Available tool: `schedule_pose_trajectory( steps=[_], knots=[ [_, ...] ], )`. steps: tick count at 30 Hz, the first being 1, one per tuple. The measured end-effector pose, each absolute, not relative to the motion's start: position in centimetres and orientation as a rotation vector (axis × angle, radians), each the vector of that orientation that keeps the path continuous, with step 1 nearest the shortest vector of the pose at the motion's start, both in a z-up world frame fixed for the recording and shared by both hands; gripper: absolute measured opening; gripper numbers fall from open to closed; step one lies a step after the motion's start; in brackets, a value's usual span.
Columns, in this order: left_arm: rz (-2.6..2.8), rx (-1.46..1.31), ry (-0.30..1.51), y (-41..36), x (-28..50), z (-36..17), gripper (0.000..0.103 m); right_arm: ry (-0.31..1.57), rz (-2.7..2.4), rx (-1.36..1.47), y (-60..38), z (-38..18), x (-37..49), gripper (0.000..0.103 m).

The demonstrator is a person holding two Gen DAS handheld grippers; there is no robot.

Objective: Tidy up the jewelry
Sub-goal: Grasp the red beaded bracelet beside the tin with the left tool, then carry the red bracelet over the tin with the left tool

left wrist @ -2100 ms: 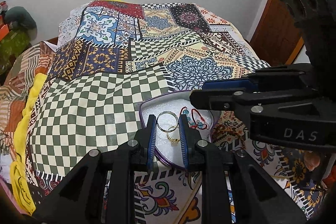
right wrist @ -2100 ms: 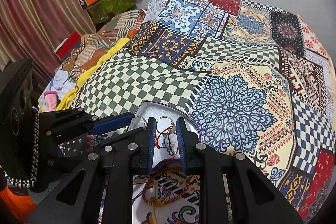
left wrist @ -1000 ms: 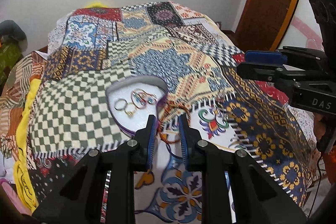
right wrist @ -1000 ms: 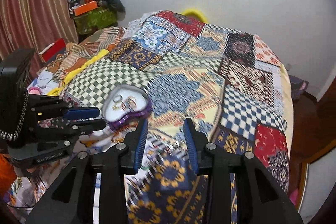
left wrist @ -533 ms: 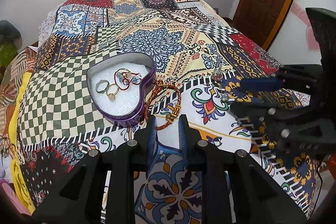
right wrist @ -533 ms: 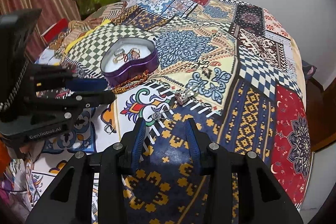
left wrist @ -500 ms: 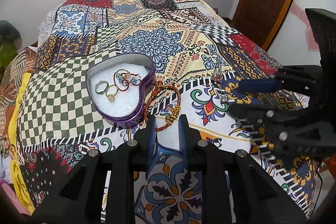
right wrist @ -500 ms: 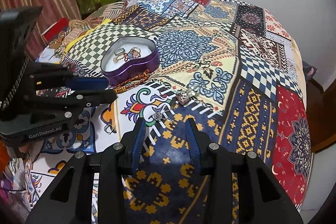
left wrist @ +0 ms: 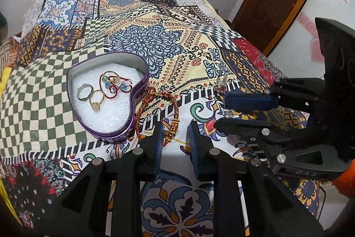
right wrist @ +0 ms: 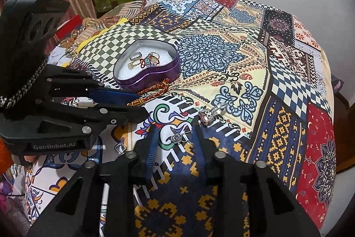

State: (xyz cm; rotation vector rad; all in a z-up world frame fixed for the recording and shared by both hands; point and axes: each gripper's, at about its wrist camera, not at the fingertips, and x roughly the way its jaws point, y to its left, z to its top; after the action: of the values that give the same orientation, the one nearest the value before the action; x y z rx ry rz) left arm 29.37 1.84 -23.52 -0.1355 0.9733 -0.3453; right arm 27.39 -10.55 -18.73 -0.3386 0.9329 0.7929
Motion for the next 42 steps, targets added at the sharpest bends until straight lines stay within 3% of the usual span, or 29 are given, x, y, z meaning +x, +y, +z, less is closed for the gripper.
schedule_pose_trajectory(
  steps=[5,9,23,42],
  knots=[
    [-0.337,-0.123,0.964,1.6,29.2,-23.5,0.020,0.922,0.788,-0.357,-10.2,-18.9,27.2,0.013],
    [-0.311,-0.088,0.944,1.2,28.7,-23.1,0.010,0.918,0.784,-0.349,-10.3,-18.6,27.1,0.009],
    [-0.263,-0.084,0.913,1.6,26.2,-21.6,0.005,0.895,0.754,-0.288,-11.5,-15.9,26.4,0.009],
    [-0.178,-0.093,0.761,5.1,24.3,-14.8,0.005,0.740,0.751,-0.238,-10.2,-9.0,26.9,0.009]
  ],
)
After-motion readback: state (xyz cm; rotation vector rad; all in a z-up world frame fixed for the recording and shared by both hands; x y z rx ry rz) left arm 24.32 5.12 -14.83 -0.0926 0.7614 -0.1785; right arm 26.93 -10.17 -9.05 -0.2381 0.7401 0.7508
